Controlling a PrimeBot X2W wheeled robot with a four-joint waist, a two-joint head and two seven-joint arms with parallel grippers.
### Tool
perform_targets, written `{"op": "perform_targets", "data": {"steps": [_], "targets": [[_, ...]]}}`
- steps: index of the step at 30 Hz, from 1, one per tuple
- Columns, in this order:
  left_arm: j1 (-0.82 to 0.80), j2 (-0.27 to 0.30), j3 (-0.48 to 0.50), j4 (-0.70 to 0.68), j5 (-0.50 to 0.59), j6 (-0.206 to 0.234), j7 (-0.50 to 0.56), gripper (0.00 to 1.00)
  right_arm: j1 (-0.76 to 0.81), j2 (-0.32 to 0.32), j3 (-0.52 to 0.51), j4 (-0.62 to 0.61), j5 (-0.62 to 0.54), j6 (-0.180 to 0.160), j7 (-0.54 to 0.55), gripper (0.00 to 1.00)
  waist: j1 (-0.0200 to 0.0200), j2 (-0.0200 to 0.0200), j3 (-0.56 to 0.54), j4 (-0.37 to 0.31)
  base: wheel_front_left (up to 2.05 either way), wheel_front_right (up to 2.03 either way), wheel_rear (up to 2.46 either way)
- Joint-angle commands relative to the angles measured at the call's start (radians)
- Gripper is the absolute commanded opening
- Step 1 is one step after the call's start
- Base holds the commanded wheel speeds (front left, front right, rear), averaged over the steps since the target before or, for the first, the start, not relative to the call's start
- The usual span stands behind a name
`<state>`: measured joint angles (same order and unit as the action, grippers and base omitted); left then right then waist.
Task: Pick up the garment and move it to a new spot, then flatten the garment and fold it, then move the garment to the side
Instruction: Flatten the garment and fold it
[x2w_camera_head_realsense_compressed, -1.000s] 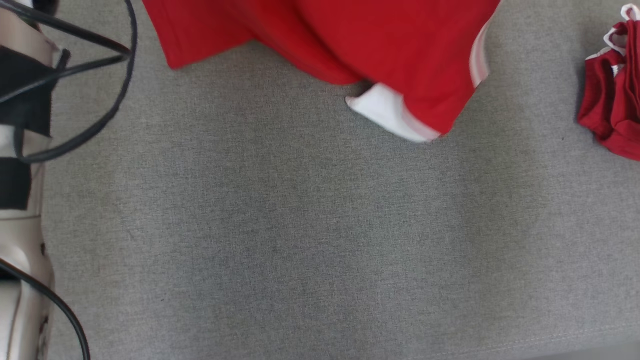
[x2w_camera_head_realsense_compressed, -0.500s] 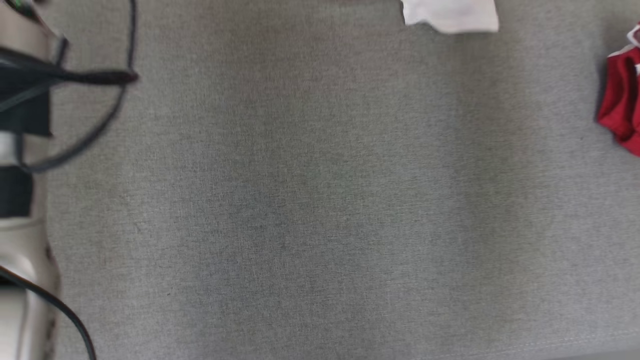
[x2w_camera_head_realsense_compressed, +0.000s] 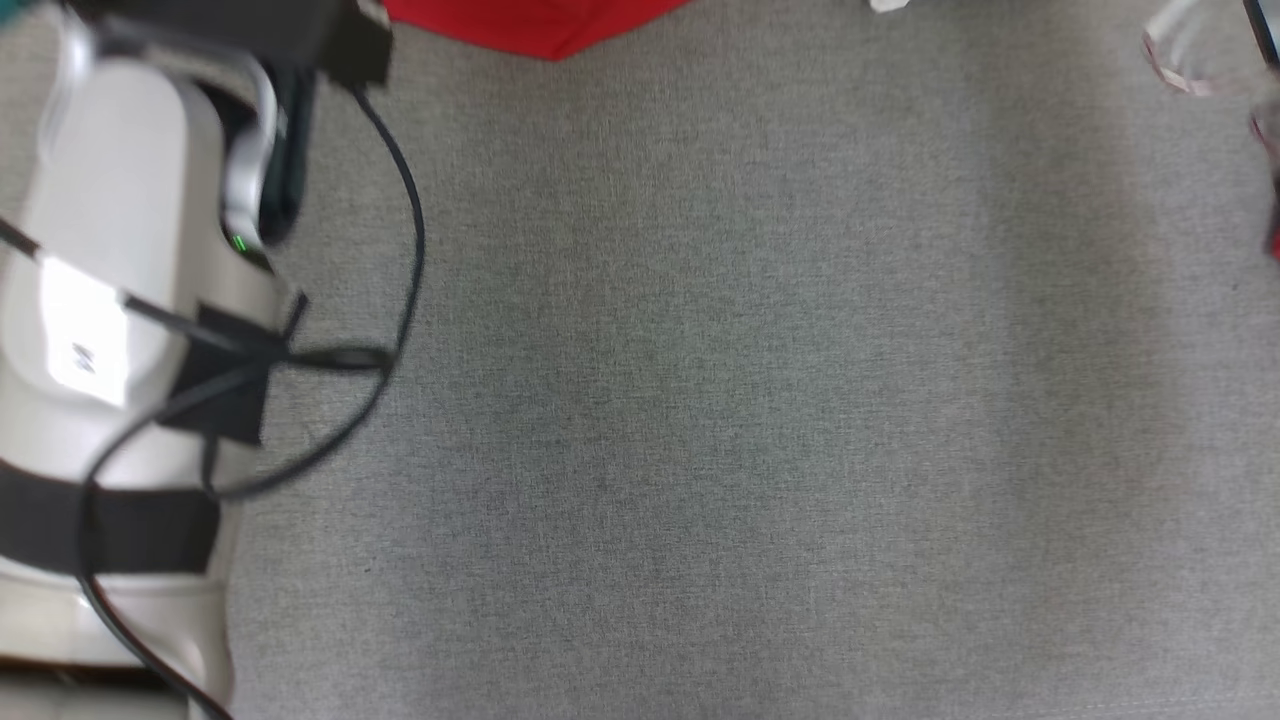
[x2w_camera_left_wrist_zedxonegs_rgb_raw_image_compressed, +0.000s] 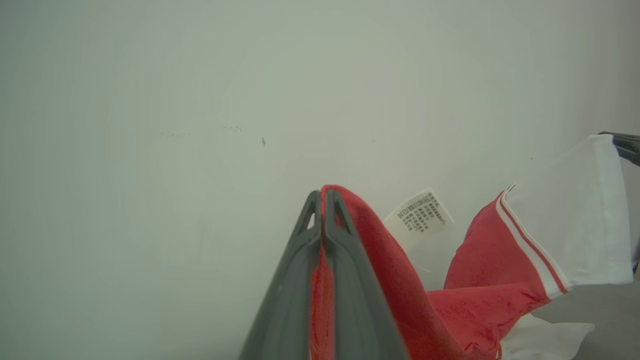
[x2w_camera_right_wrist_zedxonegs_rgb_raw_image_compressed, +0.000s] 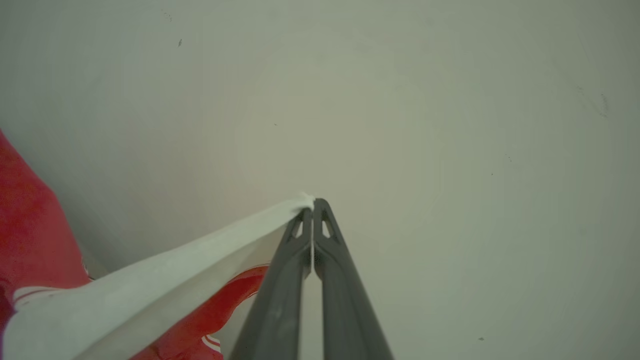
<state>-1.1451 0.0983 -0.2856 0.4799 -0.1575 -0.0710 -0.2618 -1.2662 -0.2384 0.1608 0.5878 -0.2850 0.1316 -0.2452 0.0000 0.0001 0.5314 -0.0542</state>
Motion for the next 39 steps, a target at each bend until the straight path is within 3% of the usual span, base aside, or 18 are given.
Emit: {"op": "perform_targets", "data": {"steps": [1, 8, 13, 17, 24, 29, 39], "targets": [[0.046, 0.000, -0.001, -0.010, -0.006, -0.005, -0.004, 0.00, 0.049, -0.030, 0.003, -0.051, 0.041, -0.002, 0.020, 0.00, 0.0000, -0.0001, -0.025, 0.004, 0.00, 0.00, 0.00], [0.215, 0.007, 0.010, -0.064, -0.043, -0.015, -0.004, 0.00, 0.319, -0.125, -0.046, -0.410, 0.173, -0.002, 0.214, 0.00, 0.0000, -0.0001, -0.107, 0.003, 0.00, 0.00, 0.00], [0.330, 0.017, 0.005, -0.059, -0.077, -0.023, 0.002, 0.00, 0.545, -0.114, -0.145, -0.631, 0.224, -0.002, 0.431, 0.00, 0.0000, -0.0001, -0.178, 0.005, 0.00, 0.00, 0.00], [0.408, 0.030, -0.008, -0.056, -0.090, -0.023, 0.024, 0.00, 0.720, -0.106, -0.165, -0.751, 0.270, -0.002, 0.637, 0.00, 0.0000, -0.0001, -0.228, 0.003, 0.00, 0.00, 0.00], [0.529, 0.060, -0.016, -0.058, -0.100, -0.013, 0.075, 0.00, 0.950, -0.095, -0.137, -0.892, 0.372, -0.002, 0.968, 0.00, 0.0000, -0.0001, -0.302, -0.006, 0.00, 0.00, 0.00], [0.611, 0.083, -0.011, -0.063, -0.121, 0.001, 0.133, 0.00, 1.076, -0.144, -0.061, -0.973, 0.487, -0.002, 1.202, 0.00, 0.0000, -0.0001, -0.344, -0.013, 0.00, 0.00, 0.00], [0.766, 0.125, 0.012, -0.121, -0.170, 0.035, 0.256, 0.00, 1.202, -0.230, -0.022, -1.071, 0.672, -0.001, 1.508, 0.00, 0.0000, -0.0001, -0.389, -0.014, 0.00, 0.00, 0.00]]}}
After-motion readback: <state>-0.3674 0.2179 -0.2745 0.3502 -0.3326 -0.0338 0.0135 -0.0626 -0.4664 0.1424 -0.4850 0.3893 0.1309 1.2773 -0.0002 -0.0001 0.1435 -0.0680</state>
